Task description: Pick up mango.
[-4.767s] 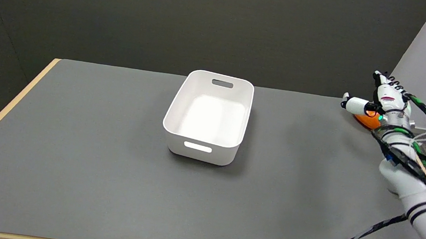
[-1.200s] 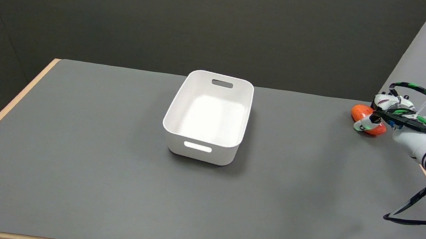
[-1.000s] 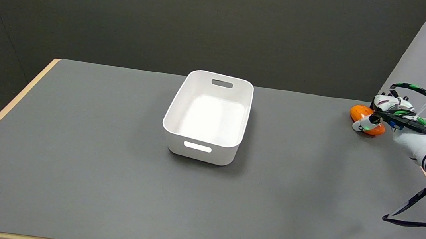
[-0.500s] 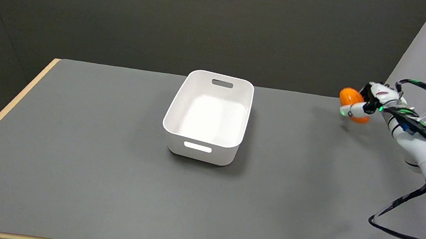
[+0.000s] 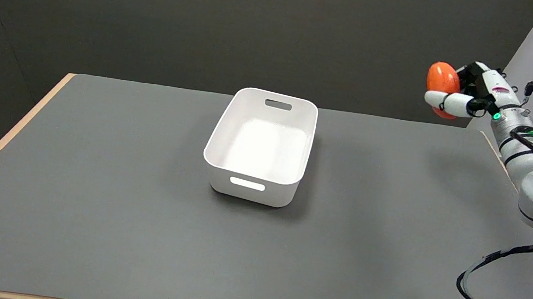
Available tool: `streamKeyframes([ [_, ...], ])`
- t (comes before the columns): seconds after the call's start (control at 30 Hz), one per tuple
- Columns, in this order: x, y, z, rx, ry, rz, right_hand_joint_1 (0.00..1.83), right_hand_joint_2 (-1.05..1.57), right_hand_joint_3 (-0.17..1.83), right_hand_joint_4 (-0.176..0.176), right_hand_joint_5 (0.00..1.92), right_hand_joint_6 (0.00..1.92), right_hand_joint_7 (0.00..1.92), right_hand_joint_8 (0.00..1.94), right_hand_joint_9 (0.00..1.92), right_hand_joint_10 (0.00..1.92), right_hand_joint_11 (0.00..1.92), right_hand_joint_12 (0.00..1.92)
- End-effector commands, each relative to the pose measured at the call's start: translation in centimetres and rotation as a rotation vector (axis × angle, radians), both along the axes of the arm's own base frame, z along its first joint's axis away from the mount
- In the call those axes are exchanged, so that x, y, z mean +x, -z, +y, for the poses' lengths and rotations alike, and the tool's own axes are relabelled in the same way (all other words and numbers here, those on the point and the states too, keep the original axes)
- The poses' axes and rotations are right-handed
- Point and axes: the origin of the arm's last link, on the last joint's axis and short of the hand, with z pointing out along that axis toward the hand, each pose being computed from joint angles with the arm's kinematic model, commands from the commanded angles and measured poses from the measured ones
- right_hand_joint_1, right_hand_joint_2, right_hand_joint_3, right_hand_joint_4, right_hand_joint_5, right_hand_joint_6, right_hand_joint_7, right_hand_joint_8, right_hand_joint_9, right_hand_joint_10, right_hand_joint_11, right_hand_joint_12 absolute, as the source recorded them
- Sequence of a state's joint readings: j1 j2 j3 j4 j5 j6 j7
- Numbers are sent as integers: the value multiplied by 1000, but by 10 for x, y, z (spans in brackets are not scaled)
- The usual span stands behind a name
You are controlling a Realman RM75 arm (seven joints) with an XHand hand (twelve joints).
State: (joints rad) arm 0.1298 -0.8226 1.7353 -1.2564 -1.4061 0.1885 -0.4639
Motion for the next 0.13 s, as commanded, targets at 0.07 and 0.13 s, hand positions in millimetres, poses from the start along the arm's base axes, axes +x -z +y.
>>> streamKeyframes([
  [0.07,19,122,17,456,-46,-102,1187,1119,317,-156,588,1452,840,1501,849,1847,217,1921],
  [0.13,13,137,15,510,-27,-125,1187,1115,322,-155,590,1450,841,1499,852,1847,216,1921],
])
